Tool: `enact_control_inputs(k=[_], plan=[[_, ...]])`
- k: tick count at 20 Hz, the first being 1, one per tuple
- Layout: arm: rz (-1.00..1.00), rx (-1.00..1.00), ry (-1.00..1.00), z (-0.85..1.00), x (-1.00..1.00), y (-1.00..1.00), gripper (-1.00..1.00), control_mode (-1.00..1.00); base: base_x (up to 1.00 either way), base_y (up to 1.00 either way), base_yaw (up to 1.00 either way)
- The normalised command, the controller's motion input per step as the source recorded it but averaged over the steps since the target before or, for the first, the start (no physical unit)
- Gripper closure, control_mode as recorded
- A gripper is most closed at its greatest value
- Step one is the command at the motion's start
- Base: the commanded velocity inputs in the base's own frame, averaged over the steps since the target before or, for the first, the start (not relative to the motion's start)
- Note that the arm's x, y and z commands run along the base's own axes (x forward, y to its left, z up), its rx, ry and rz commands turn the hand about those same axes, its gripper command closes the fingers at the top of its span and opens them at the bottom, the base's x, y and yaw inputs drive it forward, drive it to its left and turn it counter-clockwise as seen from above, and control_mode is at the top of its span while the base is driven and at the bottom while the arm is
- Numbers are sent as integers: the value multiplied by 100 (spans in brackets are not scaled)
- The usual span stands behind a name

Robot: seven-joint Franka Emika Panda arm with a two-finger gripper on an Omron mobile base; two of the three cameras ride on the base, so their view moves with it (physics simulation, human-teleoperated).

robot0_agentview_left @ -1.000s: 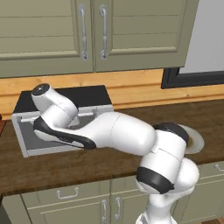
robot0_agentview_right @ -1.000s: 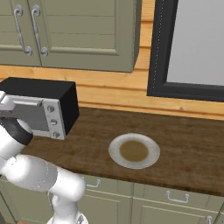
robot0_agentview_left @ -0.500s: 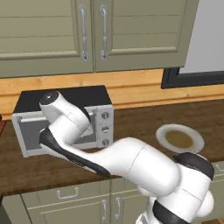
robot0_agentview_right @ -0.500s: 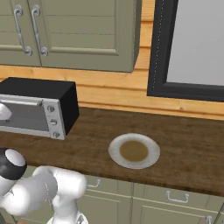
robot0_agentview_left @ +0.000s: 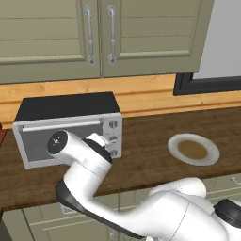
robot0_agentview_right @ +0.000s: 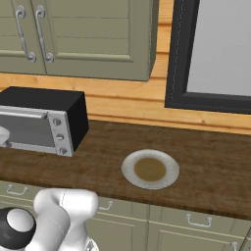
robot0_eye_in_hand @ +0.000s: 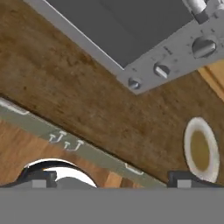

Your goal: Pick up the kebab skewer and baguette bread, and place them inside the toaster oven. Close the toaster oven door and start by setting the timer.

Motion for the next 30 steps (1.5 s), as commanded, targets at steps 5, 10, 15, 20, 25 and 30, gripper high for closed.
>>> enact_control_inputs(k=[5,10,15,20,25,30], plan=[[60,-67,27,0,-14,-31,-100,-100,0,0,0],[54,-76,54,-8,7,-26,-100,-100,0,0,0],[54,-69,51,-14,13,-21,-100,-100,0,0,0],[48,-53,40,-4,8,-20,-100,-100,0,0,0],[26,-36,31,7,1,-22,-100,-100,0,0,0],[9,-27,29,0,17,-45,-100,-100,0,0,0]])
